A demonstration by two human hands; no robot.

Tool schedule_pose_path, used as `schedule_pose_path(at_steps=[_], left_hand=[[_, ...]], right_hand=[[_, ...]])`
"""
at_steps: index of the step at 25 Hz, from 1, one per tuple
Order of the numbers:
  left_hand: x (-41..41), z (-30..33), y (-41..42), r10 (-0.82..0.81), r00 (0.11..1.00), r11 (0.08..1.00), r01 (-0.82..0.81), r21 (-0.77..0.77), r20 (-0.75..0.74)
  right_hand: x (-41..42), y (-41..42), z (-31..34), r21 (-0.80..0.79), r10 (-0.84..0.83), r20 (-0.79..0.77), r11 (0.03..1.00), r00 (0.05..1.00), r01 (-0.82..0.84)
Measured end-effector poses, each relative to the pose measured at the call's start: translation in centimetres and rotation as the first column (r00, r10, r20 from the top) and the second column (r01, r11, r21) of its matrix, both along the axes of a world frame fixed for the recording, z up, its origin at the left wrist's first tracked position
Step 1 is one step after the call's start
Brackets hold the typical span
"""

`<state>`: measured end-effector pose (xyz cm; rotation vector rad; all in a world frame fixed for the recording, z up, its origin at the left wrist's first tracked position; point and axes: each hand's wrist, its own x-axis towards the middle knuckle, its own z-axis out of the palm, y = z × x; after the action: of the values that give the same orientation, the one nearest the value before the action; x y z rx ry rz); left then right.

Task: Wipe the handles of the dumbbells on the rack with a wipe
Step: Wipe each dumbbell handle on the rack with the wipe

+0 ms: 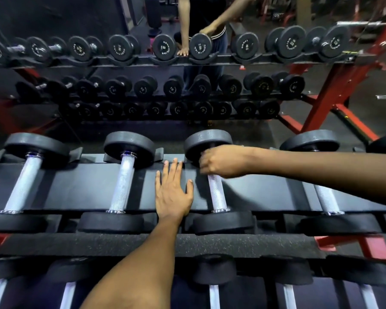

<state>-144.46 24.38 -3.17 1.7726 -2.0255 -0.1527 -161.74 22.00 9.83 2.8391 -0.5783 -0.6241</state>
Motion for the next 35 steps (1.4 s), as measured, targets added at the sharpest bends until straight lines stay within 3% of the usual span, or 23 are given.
schedule_pose_path(at_steps=[1, 2, 5, 8, 9, 12, 14, 18, 20, 22, 24, 25, 26, 27, 28, 29, 31, 35], left_hand=[[0.0, 0.0, 0.1, 0.002, 1.000, 1.000, -0.003, 0.005, 0.001], [0.0, 0.0, 0.1, 0.001, 1.000, 1.000, -0.001, 0.012, 0.002], [0.0, 0.0, 0.0, -0.003, 1.000, 1.000, 0.003, 0.012, 0.013], [0.0, 0.1, 0.0, -0.003, 1.000, 1.000, 0.003, -0.001, 0.004], [0.0, 0.0, 0.0, -0.006, 1.000, 1.000, 0.006, 0.004, 0.008], [0.1, -0.1, -0.1, -0.014, 1.000, 1.000, 0.013, 0.021, 0.021], [0.1, -0.1, -0.2, -0.005, 1.000, 1.000, 0.004, 0.022, 0.023], [0.0, 0.1, 0.0, -0.001, 1.000, 1.000, 0.001, 0.022, -0.005], [0.0, 0.2, 0.0, 0.000, 1.000, 1.000, 0.001, 0.019, -0.015], [0.0, 0.2, 0.1, -0.001, 1.000, 1.000, 0.002, 0.014, -0.013], [0.1, 0.3, 0.2, -0.004, 1.000, 1.000, 0.004, 0.017, -0.008], [0.1, 0.3, 0.2, -0.003, 1.000, 1.000, 0.003, 0.021, -0.006], [0.1, 0.3, 0.2, -0.001, 1.000, 1.000, 0.001, 0.022, -0.008], [0.0, 0.3, 0.2, 0.000, 1.000, 1.000, 0.000, 0.022, -0.011], [0.0, 0.3, 0.2, -0.002, 1.000, 1.000, 0.002, 0.020, -0.012], [0.0, 0.4, 0.2, -0.004, 1.000, 1.000, 0.004, 0.018, -0.011], [0.0, 0.5, 0.2, -0.007, 1.000, 1.000, 0.007, 0.017, -0.007], [0.1, 0.5, 0.3, -0.004, 1.000, 1.000, 0.004, 0.014, -0.005]], right_hand=[[0.9, -0.2, 0.5, -0.105, -0.053, -0.066, 0.993, 0.996, 0.045], [1.9, 0.2, 0.3, -0.088, -0.103, -0.167, 0.992, 0.980, 0.090], [4.6, 2.5, 0.6, 0.193, -0.155, -0.454, 0.944, 0.877, 0.266], [6.2, 0.7, 1.9, -0.076, -0.334, -0.369, 0.941, 0.867, 0.330], [6.5, 0.8, 1.8, -0.071, -0.364, -0.402, 0.927, 0.840, 0.368], [7.3, 2.1, -0.3, 0.222, -0.310, -0.585, 0.828, 0.750, 0.515], [6.6, 2.3, -0.7, 0.245, -0.317, -0.507, 0.839, 0.802, 0.486], [2.3, 4.3, -0.2, 0.365, -0.291, -0.093, 0.880, 0.952, 0.304], [-0.8, 5.8, 1.0, 0.509, -0.409, 0.079, 0.801, 0.909, 0.316], [-3.8, 6.3, 1.7, 0.544, -0.562, 0.055, 0.710, 0.825, 0.447], [-5.5, 6.3, 0.9, 0.467, -0.762, 0.104, 0.605, 0.640, 0.644], [-5.8, 6.1, -0.1, 0.512, -0.877, 0.200, 0.474, 0.437, 0.717], [-5.5, 6.1, -1.2, 0.674, -0.958, 0.252, 0.274, 0.134, 0.686], [-4.6, 5.9, -2.3, 0.867, -0.971, 0.160, 0.054, -0.176, 0.495], [-3.5, 5.3, -3.1, 0.971, -0.930, -0.019, -0.106, -0.368, 0.216], [-2.5, 4.6, -3.6, 0.981, -0.865, -0.191, -0.190, -0.464, -0.050], [-1.1, 2.5, -3.6, 0.912, -0.757, -0.386, -0.227, -0.528, -0.342], [0.8, 0.9, -1.3, 0.924, -0.727, -0.341, -0.145, -0.596, -0.353]])
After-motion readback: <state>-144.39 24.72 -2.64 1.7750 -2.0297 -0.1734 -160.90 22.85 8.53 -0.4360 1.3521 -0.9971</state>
